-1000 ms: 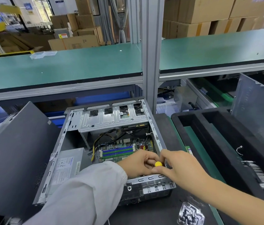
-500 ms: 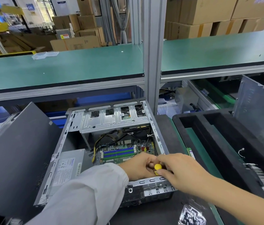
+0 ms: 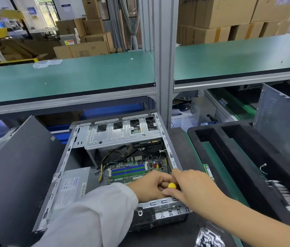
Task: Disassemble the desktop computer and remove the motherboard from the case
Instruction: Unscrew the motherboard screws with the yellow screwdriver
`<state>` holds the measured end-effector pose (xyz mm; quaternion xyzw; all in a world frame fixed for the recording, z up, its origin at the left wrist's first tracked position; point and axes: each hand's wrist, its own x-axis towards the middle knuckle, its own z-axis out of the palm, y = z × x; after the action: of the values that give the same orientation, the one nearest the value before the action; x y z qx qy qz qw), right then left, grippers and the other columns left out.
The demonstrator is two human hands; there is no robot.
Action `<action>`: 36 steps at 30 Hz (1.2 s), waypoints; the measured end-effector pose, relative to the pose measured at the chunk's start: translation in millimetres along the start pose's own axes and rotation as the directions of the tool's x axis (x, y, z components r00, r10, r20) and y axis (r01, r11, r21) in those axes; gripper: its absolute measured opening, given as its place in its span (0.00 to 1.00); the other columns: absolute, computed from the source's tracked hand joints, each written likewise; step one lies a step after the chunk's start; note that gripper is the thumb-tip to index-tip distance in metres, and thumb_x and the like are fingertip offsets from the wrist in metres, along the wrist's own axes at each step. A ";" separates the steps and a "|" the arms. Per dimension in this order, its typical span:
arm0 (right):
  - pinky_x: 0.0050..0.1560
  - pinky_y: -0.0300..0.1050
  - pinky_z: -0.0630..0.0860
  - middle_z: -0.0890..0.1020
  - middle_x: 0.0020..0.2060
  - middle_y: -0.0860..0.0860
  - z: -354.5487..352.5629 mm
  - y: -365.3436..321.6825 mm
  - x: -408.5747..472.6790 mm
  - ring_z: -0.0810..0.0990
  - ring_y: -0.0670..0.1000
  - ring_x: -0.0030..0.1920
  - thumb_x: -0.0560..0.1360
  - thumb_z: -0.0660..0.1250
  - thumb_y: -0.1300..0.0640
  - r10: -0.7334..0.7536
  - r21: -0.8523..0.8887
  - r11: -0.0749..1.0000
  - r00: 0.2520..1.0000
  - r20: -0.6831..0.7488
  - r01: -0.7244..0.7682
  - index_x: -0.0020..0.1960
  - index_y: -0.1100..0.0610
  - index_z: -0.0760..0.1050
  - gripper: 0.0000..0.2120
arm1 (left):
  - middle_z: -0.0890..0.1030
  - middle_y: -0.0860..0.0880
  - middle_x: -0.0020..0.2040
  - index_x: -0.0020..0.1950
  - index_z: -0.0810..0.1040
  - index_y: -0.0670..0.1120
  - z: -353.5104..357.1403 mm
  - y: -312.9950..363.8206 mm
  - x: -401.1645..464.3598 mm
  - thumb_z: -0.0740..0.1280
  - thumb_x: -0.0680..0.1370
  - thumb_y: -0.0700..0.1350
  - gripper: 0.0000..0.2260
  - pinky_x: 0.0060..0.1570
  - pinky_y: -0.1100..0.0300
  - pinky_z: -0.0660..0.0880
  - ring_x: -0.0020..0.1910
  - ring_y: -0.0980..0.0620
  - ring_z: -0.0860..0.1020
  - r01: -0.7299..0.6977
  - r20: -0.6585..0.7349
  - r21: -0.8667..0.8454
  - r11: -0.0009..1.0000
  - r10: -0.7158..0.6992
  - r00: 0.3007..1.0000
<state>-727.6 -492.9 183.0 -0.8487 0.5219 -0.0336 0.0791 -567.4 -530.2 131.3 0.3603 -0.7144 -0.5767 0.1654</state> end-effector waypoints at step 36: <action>0.40 0.44 0.66 0.81 0.48 0.50 -13.3 -2.7 0.6 0.77 0.54 0.50 0.78 0.61 0.46 -0.079 0.038 0.996 0.994 0.077 0.076 0.51 0.50 0.69 0.08 | 0.80 0.59 0.35 0.40 0.77 0.54 -2.8 -1.3 1.7 0.66 0.75 0.31 0.16 0.41 0.67 0.74 0.35 0.64 0.77 0.051 -0.009 0.011 0.999 -0.051 0.999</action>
<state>-726.8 -493.5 196.5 -0.8673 0.4845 -0.0124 0.1131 -566.4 -533.4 130.6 0.3818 -0.7074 -0.5752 0.1514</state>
